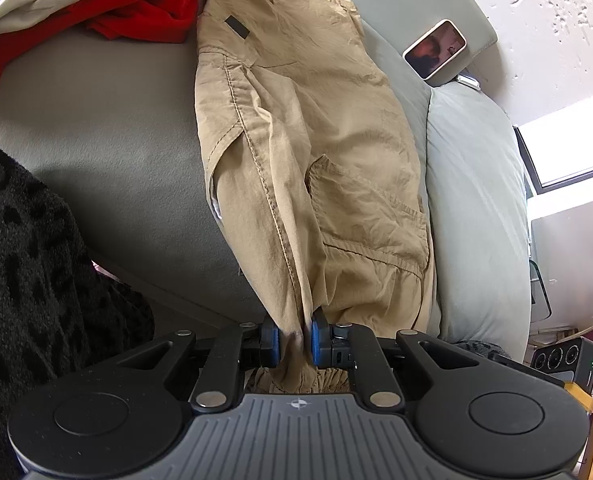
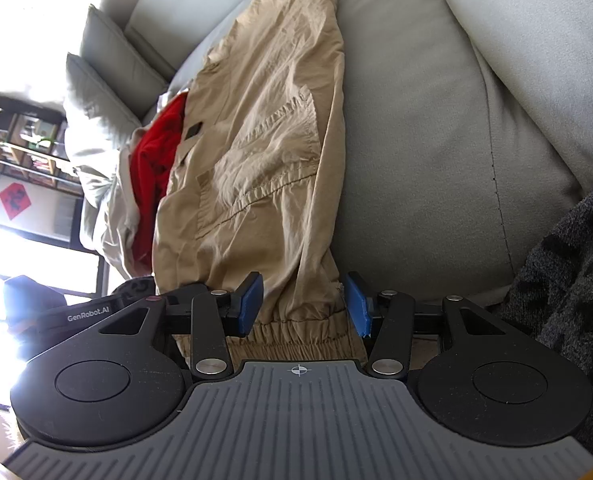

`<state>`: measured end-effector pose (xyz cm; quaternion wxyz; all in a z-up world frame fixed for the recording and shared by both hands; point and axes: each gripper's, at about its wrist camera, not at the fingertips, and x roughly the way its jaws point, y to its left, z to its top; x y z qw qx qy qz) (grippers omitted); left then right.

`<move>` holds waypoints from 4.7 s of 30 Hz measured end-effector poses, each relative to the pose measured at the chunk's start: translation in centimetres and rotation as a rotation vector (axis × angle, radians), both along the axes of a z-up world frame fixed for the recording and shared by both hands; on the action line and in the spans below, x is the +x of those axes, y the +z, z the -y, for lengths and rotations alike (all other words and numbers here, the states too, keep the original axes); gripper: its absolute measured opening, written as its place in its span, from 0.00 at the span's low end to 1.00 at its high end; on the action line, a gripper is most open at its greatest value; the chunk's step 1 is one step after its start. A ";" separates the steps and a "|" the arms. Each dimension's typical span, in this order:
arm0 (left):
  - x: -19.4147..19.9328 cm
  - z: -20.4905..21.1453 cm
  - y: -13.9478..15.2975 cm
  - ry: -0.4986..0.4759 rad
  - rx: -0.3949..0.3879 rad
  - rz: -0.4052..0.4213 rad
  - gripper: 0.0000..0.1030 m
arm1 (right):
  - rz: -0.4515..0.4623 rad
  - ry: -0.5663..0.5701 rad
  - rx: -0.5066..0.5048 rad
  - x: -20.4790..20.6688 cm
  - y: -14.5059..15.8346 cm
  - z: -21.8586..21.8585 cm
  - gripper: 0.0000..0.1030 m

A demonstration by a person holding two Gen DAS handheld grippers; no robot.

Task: Fold clothes
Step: 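Hold the cuffs with the left gripper while the right gripper opens beside it, then grasp the cuffs with the right gripper and lift while the left gripper opens, then grasp the trouser legs with the left gripper while the right gripper holds the cuffs up, then fold the cuffs over toward the waistband with the right gripper and release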

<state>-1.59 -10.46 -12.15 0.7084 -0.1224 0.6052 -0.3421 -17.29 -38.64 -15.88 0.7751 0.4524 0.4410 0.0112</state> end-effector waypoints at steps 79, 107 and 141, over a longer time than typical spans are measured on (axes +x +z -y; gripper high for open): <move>-1.5 -2.1 -2.4 0.255 -0.705 -0.274 0.25 | 0.361 -0.361 0.746 -2.2 0.7 -0.3 0.22; 0.2 -3.0 -1.2 0.331 -0.214 -0.532 0.13 | -0.175 -0.096 0.140 0.7 4.4 -2.3 0.24; 11.2 1.2 8.8 0.142 -0.291 0.179 0.78 | 0.066 -0.343 0.324 15.1 5.9 4.2 0.62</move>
